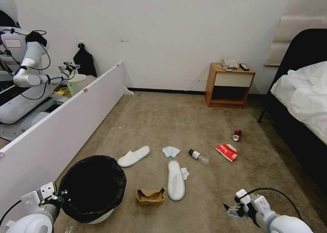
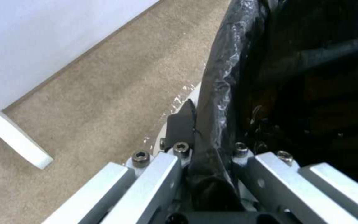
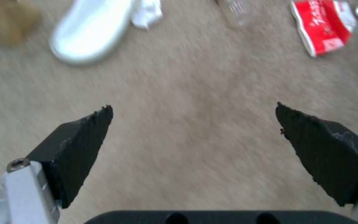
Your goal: Pick up the trash bin, then pick up the garbage from the floor and place it into the trash bin.
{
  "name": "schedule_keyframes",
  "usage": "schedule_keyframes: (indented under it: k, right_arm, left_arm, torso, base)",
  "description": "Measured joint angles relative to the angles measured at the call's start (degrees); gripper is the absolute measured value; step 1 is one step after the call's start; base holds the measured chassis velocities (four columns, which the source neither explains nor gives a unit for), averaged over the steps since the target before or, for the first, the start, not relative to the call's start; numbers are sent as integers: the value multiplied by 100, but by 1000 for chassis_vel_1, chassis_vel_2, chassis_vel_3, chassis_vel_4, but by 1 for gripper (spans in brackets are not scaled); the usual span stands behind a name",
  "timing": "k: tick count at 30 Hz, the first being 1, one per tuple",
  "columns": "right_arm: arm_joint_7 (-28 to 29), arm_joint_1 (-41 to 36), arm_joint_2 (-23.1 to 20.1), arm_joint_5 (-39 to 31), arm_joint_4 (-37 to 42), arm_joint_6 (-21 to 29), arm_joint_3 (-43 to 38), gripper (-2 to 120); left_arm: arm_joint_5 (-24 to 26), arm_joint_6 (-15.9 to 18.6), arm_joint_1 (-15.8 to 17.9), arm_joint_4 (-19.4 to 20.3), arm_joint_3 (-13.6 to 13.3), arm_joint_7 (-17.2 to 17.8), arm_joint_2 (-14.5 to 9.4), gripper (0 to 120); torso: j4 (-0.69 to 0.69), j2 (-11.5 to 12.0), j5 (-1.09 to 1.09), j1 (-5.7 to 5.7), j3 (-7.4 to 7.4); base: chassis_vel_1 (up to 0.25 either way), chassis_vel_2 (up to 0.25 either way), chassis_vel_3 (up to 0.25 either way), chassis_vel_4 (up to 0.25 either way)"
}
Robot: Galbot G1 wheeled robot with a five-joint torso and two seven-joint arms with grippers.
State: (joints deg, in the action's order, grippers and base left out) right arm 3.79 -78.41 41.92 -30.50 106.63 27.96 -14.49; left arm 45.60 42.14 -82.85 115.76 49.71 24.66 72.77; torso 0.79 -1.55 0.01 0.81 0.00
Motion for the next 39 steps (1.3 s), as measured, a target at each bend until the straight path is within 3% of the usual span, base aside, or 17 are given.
schedule_keyframes:
  k: [5, 10, 17, 22, 39]
  right_arm:
    - [-31, 261, 303, -132, -153, -602, 205, 100]
    - [349, 597, 444, -362, -161, -751, 567, 100]
    - [693, 1124, 657, -534, -280, -510, 1032, 100]
    - [1025, 1681, 878, -1047, -581, -93, 1537, 100]
    - [1566, 2644, 1461, -1892, -1768, 138, 2574, 100]
  left_arm:
    - [-20, 0, 1, -9, 7, -3, 23, 1]
    - [-25, 0, 16, -12, 6, -3, 34, 1]
    - [-33, 0, 35, -25, 7, 0, 49, 1]
    - [-36, 0, 64, -48, 13, 5, 75, 1]
    - [-25, 0, 140, -127, 22, 9, 104, 1]
  torso:
    - [2, 0, -1, 0, 0]
    - [1, 0, 0, 0, 0]
    - [0, 0, 0, 0, 0]
    - [1, 0, -2, 0, 0]
    - [2, 0, -1, 0, 0]
  base:
    - [0, 0, 0, 0]
    - [0, 0, 0, 0]
    - [0, 0, 0, 0]
    - [0, 0, 0, 0]
    - [0, 0, 0, 0]
